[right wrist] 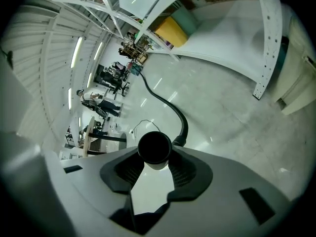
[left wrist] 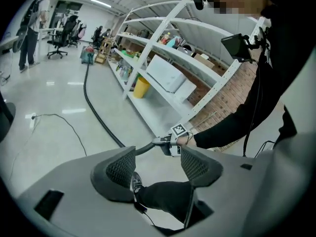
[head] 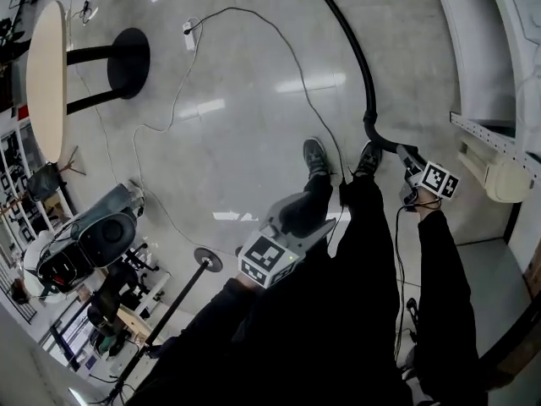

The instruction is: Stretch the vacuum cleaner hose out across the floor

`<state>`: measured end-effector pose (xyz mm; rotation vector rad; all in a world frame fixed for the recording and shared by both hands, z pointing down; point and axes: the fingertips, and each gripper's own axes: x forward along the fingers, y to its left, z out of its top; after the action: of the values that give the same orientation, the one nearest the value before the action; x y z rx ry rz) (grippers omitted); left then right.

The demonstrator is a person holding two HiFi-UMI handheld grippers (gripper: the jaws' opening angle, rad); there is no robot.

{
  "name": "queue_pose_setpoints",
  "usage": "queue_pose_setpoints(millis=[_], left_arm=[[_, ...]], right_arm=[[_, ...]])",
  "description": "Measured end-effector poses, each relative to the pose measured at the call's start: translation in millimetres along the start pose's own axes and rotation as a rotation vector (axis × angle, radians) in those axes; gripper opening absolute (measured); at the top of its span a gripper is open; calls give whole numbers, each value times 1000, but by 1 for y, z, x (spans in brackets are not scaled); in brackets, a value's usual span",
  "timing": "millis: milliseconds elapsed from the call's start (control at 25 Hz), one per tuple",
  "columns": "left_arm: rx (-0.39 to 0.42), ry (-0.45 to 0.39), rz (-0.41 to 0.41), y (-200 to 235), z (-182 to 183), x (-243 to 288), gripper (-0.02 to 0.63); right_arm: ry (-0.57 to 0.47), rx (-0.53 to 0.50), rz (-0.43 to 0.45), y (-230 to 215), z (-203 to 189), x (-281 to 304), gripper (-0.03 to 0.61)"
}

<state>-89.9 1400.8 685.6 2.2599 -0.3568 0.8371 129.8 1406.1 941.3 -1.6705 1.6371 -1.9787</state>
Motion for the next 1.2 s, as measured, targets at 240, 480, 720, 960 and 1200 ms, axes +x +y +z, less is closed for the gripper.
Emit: queue_pose_setpoints(millis=[240,480,720,960,1200], left_arm=[[-10,6,-16,5,-23,19,301],[-54,-31,-1,88,-75,75,301],[-40,-27,-9,73,-85,107,301],[-43,-54,-3,79,-50,96,301],[44,-144,33,57,18,72,299]], right_arm=[[73,20,-74,-73,-38,6,156],[235,5,-79,-173,-120,104,158],[298,-89,-298,-250,-142,81,304],[255,-45,-349,-236,-116,51,313],[210,-104,-176,-141,-67,20,311]])
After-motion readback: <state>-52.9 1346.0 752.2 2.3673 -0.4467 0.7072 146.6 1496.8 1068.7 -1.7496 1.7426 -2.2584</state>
